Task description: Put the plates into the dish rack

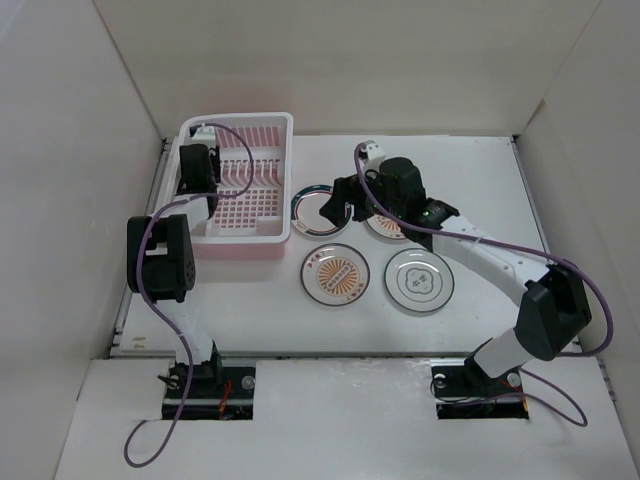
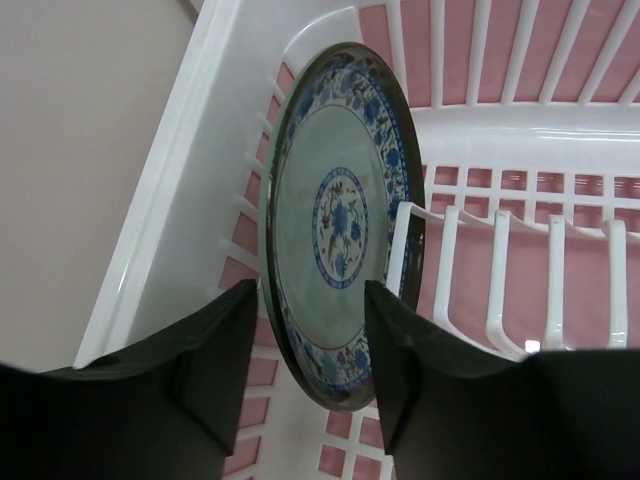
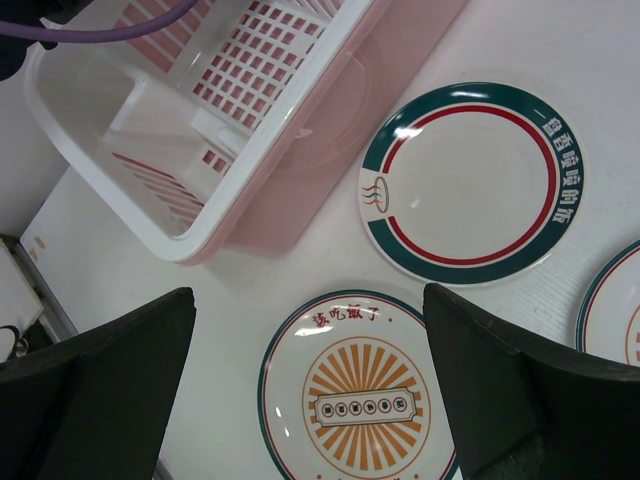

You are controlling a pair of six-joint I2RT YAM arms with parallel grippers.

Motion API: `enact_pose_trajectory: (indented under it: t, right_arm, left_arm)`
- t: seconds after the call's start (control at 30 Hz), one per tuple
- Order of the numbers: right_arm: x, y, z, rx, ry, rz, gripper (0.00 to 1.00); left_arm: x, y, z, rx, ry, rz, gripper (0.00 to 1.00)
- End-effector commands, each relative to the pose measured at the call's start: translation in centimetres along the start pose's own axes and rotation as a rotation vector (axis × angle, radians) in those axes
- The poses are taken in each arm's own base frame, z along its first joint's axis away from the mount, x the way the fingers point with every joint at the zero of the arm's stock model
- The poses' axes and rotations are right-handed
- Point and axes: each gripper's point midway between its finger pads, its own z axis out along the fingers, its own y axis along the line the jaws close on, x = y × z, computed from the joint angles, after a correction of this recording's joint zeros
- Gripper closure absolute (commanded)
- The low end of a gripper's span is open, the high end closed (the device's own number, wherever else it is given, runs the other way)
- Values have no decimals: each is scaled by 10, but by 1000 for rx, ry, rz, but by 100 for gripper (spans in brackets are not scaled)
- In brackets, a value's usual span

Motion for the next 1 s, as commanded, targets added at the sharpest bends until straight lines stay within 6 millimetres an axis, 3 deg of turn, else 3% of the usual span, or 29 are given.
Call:
enact_pose_trajectory:
  t: [0.0,0.07,0.3,0.43,0.47,0.5,0.57,0.63,0.77,0.8,0.83,0.9,0.93,0.97]
  right_arm:
    - [-17,17,-8,-39,-51,-32,0]
    - [-17,17,-8,-39,-51,-32,0]
    - [-9,16,0,-50,-22,-28,0]
    - [-6,14,6,-47,-10,-25,0]
    - [-6,14,6,-46,-10,-25,0]
    - [-8,8,8,-36,-13,-20,0]
    - [-8,-3,10,-15,-11,-20,0]
    - [-11,-26,10,18,-14,1,0]
    - [-19,-75,10,92,-22,46,0]
    - [-18,-84,12,92,-20,44,0]
    - [-25,-98,11,103,-29,48,0]
    - [-27,-111,18,91,-18,40,0]
    - [-27,-115,22,75,-12,47,0]
    - [-28,-119,27,76,-9,35,0]
  left_arm:
    - [-25,10,-4,-26,-54,-31,55]
    - [-29,11,-5,-27,-63,-46,47]
    - [-64,19,-19,-25,-110,-48,41]
    - [-94,31,-30,-54,-158,-64,36]
    - [-105,32,-34,-67,-178,-70,30]
    - [-110,35,-40,-77,-182,-72,22]
    - [-131,32,-51,-84,-220,-82,16]
    - [-151,35,-67,-98,-250,-71,0]
    - [-192,26,-100,-44,-298,-125,0]
    - [-218,20,-113,-3,-337,-151,0]
    - [-218,16,-119,36,-300,-153,0]
    - [-240,-1,-140,134,-309,-201,0]
    - [-263,-5,-163,200,-334,-218,0]
    - [-270,-14,-172,249,-334,-226,0]
